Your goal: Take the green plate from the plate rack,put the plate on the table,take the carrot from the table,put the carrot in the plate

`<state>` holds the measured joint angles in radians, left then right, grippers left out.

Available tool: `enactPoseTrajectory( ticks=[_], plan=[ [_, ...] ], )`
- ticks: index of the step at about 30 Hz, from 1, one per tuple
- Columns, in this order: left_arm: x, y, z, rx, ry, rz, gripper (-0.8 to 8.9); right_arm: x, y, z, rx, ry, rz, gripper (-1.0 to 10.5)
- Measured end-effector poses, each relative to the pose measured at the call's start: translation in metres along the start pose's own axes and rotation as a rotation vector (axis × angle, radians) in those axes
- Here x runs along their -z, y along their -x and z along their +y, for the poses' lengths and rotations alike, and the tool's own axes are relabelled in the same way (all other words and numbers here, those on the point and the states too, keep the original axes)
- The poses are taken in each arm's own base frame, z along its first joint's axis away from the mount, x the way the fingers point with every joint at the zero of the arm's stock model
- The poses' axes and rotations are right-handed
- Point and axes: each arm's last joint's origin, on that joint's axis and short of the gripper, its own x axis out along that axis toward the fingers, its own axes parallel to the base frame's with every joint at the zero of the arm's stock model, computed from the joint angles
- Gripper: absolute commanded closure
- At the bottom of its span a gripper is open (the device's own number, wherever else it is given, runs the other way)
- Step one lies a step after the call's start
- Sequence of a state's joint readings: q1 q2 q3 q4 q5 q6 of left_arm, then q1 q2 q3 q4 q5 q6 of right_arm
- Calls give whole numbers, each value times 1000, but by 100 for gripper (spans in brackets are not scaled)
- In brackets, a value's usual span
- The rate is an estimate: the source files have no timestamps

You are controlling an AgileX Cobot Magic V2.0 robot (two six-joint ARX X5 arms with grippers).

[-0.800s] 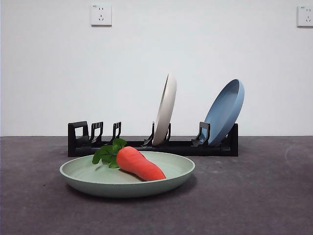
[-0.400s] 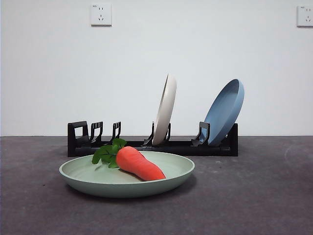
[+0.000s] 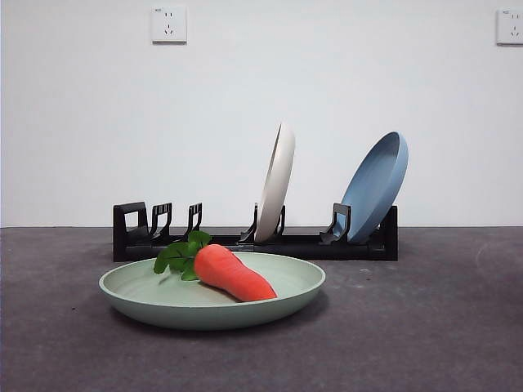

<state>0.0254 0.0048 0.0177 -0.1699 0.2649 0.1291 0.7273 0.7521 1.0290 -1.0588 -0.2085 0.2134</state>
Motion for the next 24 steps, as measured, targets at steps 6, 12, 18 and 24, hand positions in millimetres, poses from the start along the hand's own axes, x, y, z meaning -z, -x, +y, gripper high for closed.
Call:
enactPoseTrajectory(
  ticks=[6,12,18,24],
  plan=[
    [0,0,0,0,0,0,817,0,0,0,0,0,-1,946],
    [0,0,0,0,0,0,817,3,14,-8,117,47,-95,946],
    [0,0,0,0,0,0,817,15,28,-28,223,51,-402,946],
    [0,0,0,0,0,0,817,51,8,-55,409,38,-627,946]
  ],
)
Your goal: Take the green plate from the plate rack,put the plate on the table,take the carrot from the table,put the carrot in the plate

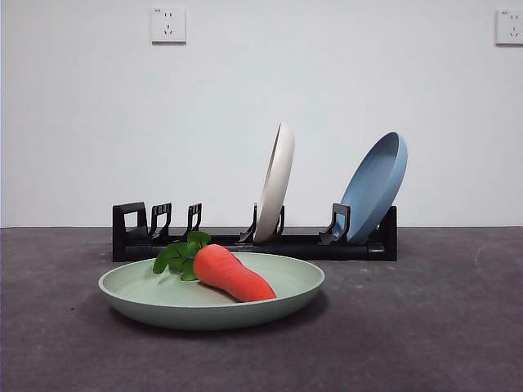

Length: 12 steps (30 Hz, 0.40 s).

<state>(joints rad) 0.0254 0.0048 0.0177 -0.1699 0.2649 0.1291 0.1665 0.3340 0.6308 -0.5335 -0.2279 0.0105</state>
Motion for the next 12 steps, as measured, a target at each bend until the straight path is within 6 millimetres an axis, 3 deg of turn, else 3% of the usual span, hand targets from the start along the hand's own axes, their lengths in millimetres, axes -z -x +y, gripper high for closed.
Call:
enactPoseTrajectory(
  ticks=[6,12],
  plan=[
    [0,0,0,0,0,0,817,56,-17,-10,76,8,-158,946],
    [0,0,0,0,0,0,817,103,-33,-19,216,-36,-130,946]
  ],
)
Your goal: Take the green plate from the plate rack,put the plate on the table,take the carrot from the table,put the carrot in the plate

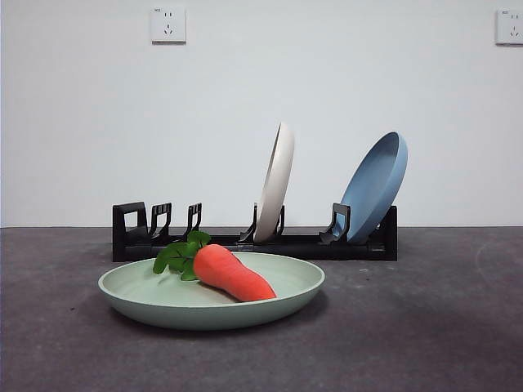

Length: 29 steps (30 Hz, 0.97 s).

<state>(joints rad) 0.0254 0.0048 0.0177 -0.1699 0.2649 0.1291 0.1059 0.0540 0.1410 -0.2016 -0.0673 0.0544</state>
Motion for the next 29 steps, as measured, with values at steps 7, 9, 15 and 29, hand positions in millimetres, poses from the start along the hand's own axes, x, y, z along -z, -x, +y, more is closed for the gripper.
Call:
enactPoseTrajectory(
  ticks=[7,9,15,29],
  plan=[
    [0,0,0,0,0,0,817,26,-6,-3,60,-31,42,946],
    [0,0,0,0,0,0,817,30,-6,-4,61,-35,47,946],
    [0,0,0,0,0,0,817,34,-8,-4,54,-50,54,946],
    [0,0,0,0,0,0,817,34,-8,-4,51,-95,53,946]
  ],
)
